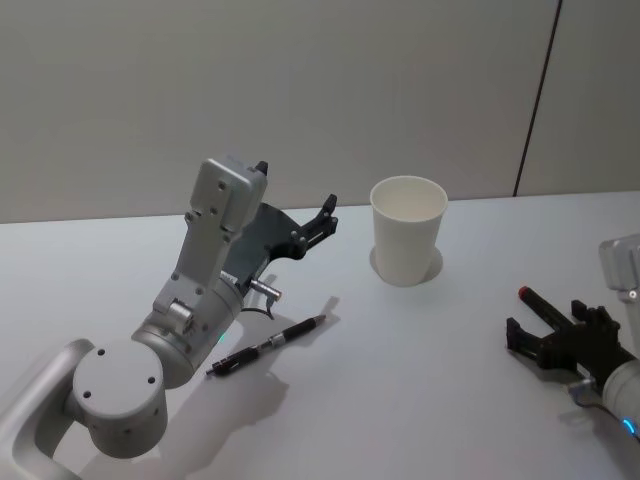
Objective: Place the pen into the pen holder.
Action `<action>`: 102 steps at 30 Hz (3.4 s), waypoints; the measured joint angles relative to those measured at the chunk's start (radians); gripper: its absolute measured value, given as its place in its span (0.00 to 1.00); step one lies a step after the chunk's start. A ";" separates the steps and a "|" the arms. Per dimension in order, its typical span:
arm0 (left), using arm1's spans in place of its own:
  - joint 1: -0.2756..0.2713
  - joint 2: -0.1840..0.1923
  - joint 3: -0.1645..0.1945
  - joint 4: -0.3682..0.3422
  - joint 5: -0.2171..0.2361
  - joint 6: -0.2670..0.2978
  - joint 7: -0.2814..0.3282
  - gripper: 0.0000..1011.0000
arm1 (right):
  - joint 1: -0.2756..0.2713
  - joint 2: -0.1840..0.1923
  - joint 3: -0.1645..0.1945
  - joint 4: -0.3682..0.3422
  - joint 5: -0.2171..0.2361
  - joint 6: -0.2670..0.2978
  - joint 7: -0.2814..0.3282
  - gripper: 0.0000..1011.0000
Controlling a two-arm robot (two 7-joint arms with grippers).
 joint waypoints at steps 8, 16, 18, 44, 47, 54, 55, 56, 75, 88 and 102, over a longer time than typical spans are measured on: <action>0.000 0.000 0.000 0.000 0.000 0.000 0.000 0.99 | -0.003 -0.001 0.005 -0.004 -0.001 0.014 -0.018 0.99; 0.000 0.000 0.000 0.000 0.000 0.000 0.000 0.99 | -0.007 -0.003 0.011 -0.004 -0.004 0.016 -0.036 0.99; 0.000 0.000 0.000 0.000 0.000 0.000 0.000 0.99 | -0.009 -0.004 0.012 -0.004 -0.007 0.011 -0.041 0.99; 0.000 0.000 0.000 0.000 0.000 0.000 0.000 0.99 | -0.009 -0.013 0.018 0.005 -0.018 -0.024 -0.043 0.98; 0.000 0.000 0.000 0.000 0.000 0.000 0.000 0.99 | -0.008 -0.013 0.018 0.006 -0.018 -0.025 -0.042 0.97; 0.000 0.000 0.000 0.000 0.000 0.000 0.000 0.99 | -0.008 -0.014 0.018 0.006 -0.019 -0.026 -0.041 0.93; 0.000 0.000 0.000 0.000 0.000 0.000 0.000 0.99 | -0.008 -0.014 0.018 0.006 -0.019 -0.026 -0.040 0.93; 0.000 0.000 0.000 0.000 0.000 0.000 0.000 0.99 | -0.008 -0.014 0.018 0.007 -0.019 -0.026 -0.040 0.91; 0.000 0.000 0.000 0.000 0.000 0.000 0.000 0.99 | -0.008 -0.014 0.017 0.007 -0.019 -0.028 -0.039 0.94; 0.000 0.000 0.000 0.000 0.000 0.000 0.000 0.99 | -0.008 -0.014 0.017 0.006 -0.019 -0.028 -0.039 0.85; 0.000 0.000 0.000 0.000 0.000 0.000 0.000 0.99 | -0.009 -0.015 0.019 0.008 -0.016 -0.036 -0.034 0.77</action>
